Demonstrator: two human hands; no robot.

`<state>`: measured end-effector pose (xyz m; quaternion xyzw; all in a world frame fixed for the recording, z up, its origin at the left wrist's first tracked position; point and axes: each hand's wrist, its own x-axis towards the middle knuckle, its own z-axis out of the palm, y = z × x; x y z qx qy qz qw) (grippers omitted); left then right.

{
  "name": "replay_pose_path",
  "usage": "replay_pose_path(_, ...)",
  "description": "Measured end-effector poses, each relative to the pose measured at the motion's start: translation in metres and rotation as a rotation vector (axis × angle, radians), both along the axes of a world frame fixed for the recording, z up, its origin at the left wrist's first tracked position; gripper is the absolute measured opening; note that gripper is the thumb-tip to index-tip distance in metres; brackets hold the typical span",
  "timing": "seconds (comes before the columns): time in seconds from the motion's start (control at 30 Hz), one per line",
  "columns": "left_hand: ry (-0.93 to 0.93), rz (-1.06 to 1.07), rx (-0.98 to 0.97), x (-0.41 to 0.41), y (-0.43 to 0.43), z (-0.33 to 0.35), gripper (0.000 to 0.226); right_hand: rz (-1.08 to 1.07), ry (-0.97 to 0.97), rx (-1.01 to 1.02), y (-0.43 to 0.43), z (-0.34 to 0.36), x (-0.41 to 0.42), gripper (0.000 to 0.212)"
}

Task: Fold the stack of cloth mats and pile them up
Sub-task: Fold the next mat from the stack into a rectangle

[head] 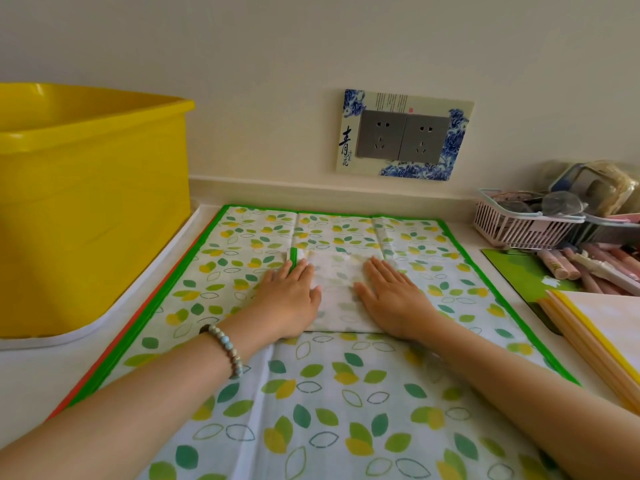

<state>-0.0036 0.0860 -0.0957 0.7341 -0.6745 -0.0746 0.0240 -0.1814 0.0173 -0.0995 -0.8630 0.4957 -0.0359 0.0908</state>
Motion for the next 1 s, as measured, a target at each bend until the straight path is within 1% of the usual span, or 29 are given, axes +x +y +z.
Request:
replay_pose_path(0.07, -0.007, 0.008, -0.038, 0.001, -0.006, 0.007, 0.054, -0.009, 0.006, 0.015, 0.001, 0.000, -0.004, 0.065)
replay_pose_path(0.17, -0.007, 0.034, -0.162, 0.003, -0.021, 0.015, 0.051, -0.010, 0.008, 0.012, 0.002, 0.001, -0.004, 0.065)
replay_pose_path(0.33, 0.080, -0.021, -0.053, 0.005, -0.036, 0.000, 0.054, -0.014, 0.005, 0.016, 0.001, 0.001, -0.003, 0.066)
replay_pose_path(0.47, 0.077, -0.021, -0.059, 0.007, -0.040, -0.006, 0.054, -0.032, -0.025, 0.011, -0.009, 0.006, 0.004, 0.060)
replay_pose_path(0.6, 0.043, -0.004, -0.078, 0.004, -0.041, -0.006, 0.054, 0.040, -0.088, -0.075, -0.024, 0.017, 0.039, 0.052)
replay_pose_path(0.7, 0.024, -0.003, -0.089, 0.005, -0.043, -0.008, 0.054, 0.088, -0.053, -0.039, -0.029, 0.013, 0.061, 0.050)
replay_pose_path(0.77, 0.032, 0.000, -0.090, 0.006, -0.044, -0.009, 0.054, 0.086, -0.022, -0.021, -0.031, 0.004, 0.062, 0.051)
replay_pose_path(0.83, 0.043, 0.002, -0.095, 0.006, -0.045, -0.010, 0.055, 0.048, -0.038, -0.034, -0.034, -0.003, 0.055, 0.055)
replay_pose_path(1.0, 0.067, -0.001, -0.110, 0.009, -0.045, -0.013, 0.055, -0.010, -0.004, -0.038, -0.039, -0.006, 0.030, 0.061)
